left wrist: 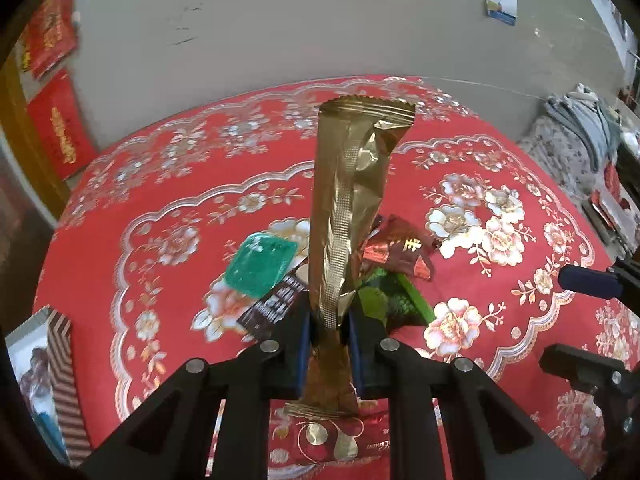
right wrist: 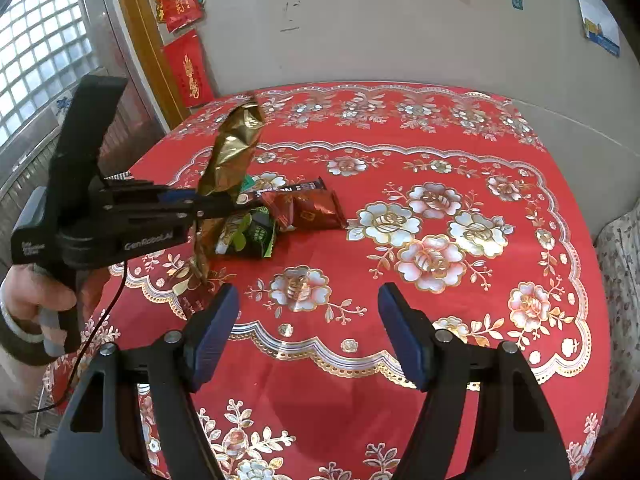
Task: Organize snacks
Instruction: 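Grasp the gold foil bar with the left gripper and lift it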
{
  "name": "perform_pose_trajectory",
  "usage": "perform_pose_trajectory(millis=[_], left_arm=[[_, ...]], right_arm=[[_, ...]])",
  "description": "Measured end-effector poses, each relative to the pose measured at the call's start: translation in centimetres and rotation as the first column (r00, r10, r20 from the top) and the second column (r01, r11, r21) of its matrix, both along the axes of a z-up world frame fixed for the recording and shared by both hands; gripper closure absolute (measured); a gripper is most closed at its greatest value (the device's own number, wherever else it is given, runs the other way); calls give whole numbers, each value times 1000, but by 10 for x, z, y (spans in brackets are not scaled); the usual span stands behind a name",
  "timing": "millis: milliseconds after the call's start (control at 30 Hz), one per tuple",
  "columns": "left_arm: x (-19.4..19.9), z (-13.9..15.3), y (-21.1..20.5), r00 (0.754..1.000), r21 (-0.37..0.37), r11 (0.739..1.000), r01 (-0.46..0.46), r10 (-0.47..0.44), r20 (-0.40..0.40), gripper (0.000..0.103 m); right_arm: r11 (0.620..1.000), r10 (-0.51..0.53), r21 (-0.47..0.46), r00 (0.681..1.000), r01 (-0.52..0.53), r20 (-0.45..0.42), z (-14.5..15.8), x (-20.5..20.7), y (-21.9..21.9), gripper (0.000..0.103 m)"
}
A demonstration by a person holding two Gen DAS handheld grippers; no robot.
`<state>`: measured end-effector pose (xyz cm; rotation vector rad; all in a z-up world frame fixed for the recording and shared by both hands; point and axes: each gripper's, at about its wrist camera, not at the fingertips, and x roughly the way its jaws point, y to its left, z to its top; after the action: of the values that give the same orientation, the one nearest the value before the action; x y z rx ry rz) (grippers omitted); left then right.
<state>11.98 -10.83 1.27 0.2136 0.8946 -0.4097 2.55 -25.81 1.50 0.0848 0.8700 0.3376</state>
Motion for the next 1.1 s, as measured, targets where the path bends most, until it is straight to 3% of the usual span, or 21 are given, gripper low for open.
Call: perform_pose_trajectory(millis=[233,500,800,900,933,1100], left_arm=[[-19,7,14,997,32,998,-45,43,66,87],[-30,18,36,992,16,994,-104,102,71,87],[-47,36,68,982,-8,986,-167,167,91,87],[-53,39,79,981,-21,985,-173,174,91,87],[-55,39,82,980,-22,984,-175,177,86,87],[-60,36,90,980,-22,983,-181,182,74,87]], right_arm=[[1000,5,-9,1000,-5,-4,-4,1,5,31],[999,26,-37,999,-26,18,-4,12,24,31],[981,-86,161,988,106,-126,-21,69,6,30],[983,-67,160,989,88,-129,-23,84,12,27],[986,-42,154,990,63,-136,-24,89,16,20],[1000,16,27,993,-13,-121,-29,114,26,19]])
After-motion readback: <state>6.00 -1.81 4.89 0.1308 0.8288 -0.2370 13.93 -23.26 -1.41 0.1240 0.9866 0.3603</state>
